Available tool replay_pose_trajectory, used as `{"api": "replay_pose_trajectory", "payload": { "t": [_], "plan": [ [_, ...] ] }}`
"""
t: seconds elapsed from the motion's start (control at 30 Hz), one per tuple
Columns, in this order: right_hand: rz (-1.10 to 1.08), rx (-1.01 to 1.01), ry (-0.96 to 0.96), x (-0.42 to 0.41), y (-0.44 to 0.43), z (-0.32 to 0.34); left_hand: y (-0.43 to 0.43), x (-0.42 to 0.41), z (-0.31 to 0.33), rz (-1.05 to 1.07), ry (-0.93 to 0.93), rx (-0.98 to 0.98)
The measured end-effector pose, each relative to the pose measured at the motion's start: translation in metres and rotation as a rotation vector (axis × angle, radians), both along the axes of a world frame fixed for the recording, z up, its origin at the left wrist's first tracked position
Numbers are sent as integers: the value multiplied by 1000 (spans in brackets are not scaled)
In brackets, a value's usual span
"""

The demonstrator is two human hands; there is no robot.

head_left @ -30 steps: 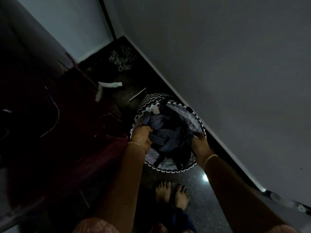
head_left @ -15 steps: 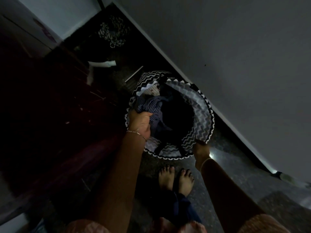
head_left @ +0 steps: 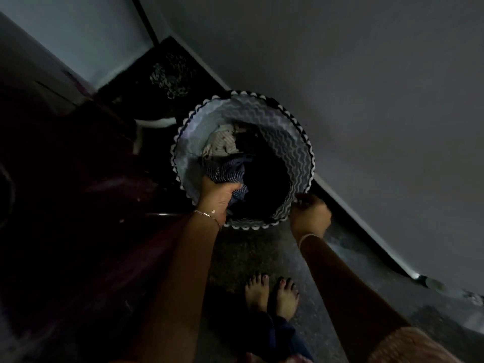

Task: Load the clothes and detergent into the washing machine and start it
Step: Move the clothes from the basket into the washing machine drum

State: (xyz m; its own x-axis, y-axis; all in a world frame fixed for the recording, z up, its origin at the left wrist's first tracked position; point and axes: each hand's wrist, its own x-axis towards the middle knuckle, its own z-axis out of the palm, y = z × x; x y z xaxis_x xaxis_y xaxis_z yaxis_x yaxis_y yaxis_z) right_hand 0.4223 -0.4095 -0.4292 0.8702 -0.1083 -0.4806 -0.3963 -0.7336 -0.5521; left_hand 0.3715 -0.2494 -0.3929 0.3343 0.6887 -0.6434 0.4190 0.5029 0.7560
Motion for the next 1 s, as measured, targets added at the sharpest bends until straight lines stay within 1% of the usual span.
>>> {"api": "replay_pose_trajectory", "payload": {
  "t": [0.17,0.23,0.27,0.33,0.4,0.5,0.6,0.67,0.8,0.9,1.0],
  "plan": [
    [23,240,-198,57,68,67,25,25,54,-80,-159,154],
    [113,257,-270,80,93,92,39,39,82,-76,-230,206],
    [170,248,-277,89,102,100,45,45,92,-78,-266,231],
    [278,202,-241,101,109,105,52,55,107,-113,-308,262],
    [339,147,-199,107,104,97,57,59,103,-130,-294,313],
    [288,75,-130,111,82,78,60,57,84,-151,-227,350],
    [249,-35,-47,113,52,61,60,52,66,-198,-178,296],
    [207,-69,19,113,31,52,59,51,57,-207,-126,264],
    [168,-42,81,108,7,41,50,54,56,-240,-122,250],
    [204,21,97,104,15,40,45,59,62,-266,-133,269],
    [168,89,97,101,18,43,39,64,67,-290,-143,291]
  ]
}}
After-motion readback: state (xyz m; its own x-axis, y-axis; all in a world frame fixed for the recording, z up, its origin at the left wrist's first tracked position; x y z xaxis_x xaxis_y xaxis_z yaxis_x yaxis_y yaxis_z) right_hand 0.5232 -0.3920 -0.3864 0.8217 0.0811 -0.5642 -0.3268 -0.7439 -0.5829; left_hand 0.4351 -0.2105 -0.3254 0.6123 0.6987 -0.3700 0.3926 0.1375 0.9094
